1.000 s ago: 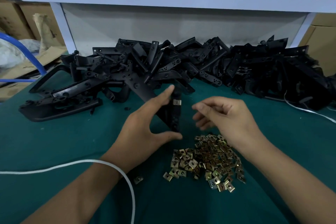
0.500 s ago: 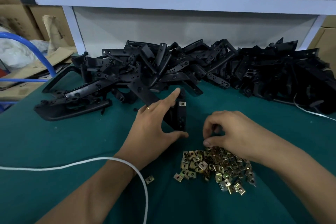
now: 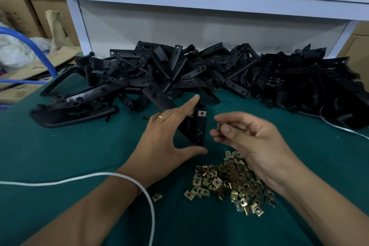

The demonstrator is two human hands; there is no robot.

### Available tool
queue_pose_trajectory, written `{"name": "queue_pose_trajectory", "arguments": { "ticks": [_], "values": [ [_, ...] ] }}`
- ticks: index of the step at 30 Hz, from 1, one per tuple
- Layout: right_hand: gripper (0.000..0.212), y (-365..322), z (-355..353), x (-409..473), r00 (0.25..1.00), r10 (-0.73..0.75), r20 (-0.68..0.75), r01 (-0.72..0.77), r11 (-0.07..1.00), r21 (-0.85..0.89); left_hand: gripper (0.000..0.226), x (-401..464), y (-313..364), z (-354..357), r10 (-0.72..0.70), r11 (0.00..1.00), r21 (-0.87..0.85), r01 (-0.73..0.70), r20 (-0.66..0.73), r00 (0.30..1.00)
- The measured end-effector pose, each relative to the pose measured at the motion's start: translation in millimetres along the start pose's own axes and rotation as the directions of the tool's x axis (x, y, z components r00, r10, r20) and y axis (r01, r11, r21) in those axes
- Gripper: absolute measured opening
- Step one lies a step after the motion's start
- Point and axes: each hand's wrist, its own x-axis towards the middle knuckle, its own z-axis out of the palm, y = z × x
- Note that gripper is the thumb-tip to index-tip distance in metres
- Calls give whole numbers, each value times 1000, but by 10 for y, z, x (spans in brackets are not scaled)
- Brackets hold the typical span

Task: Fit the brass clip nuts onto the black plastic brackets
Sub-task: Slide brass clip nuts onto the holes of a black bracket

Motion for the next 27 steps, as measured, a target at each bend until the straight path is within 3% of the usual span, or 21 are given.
{"name": "queue_pose_trajectory", "arguments": {
  "ticks": [7,16,27],
  "values": [
    [20,-6,99,-37,999,-1,-35,5,995,103,102,-15,48,-18,65,998,9,-65,-98,993],
    [28,-14,121,-38,999,34,-37,-33,999,31,103,-18,63,-11,66,998,-17,-68,-94,993],
    [22,28,162,-47,997,13,-71,-18,997,-74,103,-30,88,-25,60,998,-32,-62,-57,997]
  ]
}}
